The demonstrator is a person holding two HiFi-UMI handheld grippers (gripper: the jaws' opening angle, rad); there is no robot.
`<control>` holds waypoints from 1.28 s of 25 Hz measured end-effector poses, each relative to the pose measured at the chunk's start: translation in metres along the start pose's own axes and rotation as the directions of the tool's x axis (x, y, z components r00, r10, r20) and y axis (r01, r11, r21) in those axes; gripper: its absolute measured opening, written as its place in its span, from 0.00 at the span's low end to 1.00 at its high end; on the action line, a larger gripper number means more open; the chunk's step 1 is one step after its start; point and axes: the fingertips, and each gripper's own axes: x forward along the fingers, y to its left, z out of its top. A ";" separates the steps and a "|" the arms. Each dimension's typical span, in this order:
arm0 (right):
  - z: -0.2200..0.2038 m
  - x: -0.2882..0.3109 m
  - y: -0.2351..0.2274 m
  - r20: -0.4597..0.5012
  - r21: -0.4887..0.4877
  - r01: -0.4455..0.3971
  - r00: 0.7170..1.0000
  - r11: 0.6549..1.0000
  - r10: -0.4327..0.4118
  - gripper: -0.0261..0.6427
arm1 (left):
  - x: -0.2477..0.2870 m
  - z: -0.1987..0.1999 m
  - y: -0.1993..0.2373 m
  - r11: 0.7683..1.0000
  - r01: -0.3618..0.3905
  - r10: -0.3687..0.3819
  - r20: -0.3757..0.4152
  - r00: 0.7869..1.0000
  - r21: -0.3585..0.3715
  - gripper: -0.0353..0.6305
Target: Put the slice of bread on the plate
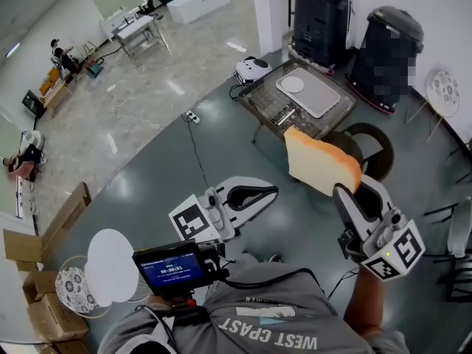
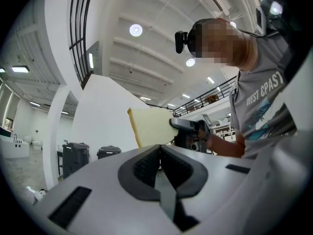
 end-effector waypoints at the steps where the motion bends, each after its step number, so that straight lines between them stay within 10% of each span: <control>1: 0.000 0.000 0.000 -0.004 0.000 -0.005 1.000 1.000 0.005 0.17 | 0.003 0.000 0.000 1.000 0.001 -0.001 0.011 1.000 0.004 0.07; 10: 0.000 0.010 -0.027 -0.015 0.022 0.001 1.000 1.000 -0.001 0.17 | 0.038 0.008 0.015 0.997 -0.001 -0.008 -0.112 0.994 -0.082 0.07; 32: -0.013 0.122 -0.062 -0.006 -0.037 0.127 0.992 0.991 -0.128 0.17 | -0.003 0.016 0.139 0.991 0.097 -0.100 -0.022 0.995 -0.090 0.06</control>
